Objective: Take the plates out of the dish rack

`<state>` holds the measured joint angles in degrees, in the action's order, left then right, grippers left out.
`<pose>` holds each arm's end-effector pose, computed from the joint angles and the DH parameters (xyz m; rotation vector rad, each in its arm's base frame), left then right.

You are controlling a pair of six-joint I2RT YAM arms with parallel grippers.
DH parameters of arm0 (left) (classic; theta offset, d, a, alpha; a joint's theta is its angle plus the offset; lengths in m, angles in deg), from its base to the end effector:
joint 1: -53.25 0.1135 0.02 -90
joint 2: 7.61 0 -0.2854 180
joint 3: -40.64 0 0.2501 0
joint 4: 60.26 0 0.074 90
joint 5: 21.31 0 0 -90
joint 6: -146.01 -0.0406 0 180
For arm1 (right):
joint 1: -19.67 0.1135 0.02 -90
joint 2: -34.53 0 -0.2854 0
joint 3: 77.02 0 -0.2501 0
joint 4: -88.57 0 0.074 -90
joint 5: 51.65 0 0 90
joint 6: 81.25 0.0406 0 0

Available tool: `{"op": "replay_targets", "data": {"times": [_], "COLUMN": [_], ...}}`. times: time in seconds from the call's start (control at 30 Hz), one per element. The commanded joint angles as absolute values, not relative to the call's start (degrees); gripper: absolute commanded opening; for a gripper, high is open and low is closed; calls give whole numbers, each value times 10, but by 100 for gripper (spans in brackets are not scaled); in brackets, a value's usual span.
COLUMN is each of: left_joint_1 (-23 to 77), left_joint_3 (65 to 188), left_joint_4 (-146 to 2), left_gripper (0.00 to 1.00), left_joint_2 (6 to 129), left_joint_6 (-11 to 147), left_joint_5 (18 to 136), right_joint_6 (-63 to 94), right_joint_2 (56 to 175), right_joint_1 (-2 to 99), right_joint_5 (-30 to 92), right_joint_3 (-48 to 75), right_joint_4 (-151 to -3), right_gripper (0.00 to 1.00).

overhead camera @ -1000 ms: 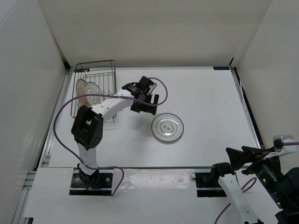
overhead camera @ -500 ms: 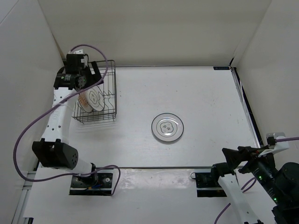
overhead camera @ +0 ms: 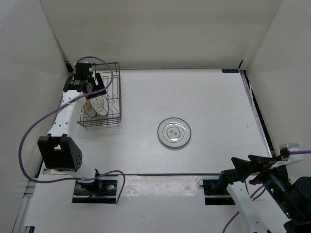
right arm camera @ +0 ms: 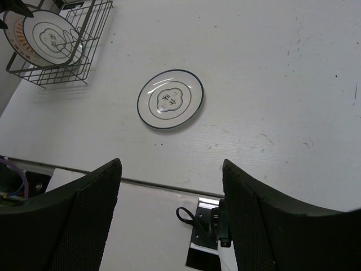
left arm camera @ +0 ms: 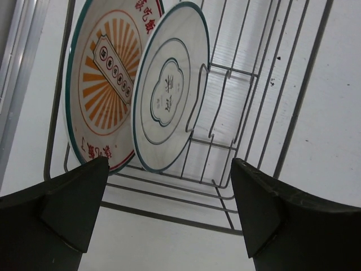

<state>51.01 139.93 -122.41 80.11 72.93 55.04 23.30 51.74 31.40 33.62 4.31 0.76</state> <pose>0.3258 -0.0032 0.3612 -0.4125 2.3895 0.1415 -0.1016 -0.0177 0.4240 -0.0170 1.7750 0.4054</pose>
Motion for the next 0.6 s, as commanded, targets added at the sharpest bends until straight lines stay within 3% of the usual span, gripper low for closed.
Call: {"op": "replay_targets", "data": {"times": [0.0,0.1,0.57], "left_joint_1": [510,511,511], "left_joint_3": [1389,1378,1398], "left_joint_4": [-1204,-1198,-1197], "left_gripper": [100,100,67], "left_joint_2": [808,819,877], "left_joint_6": [713,709,701], "left_joint_5": [519,514,482], "right_joint_6": [232,236,236], "right_joint_2": [513,514,522], "right_joint_1": [318,319,320], "right_joint_5": [334,335,335], "right_joint_3": [53,71,87], "right_joint_4": [171,170,167], "right_gripper": [75,74,74]}}
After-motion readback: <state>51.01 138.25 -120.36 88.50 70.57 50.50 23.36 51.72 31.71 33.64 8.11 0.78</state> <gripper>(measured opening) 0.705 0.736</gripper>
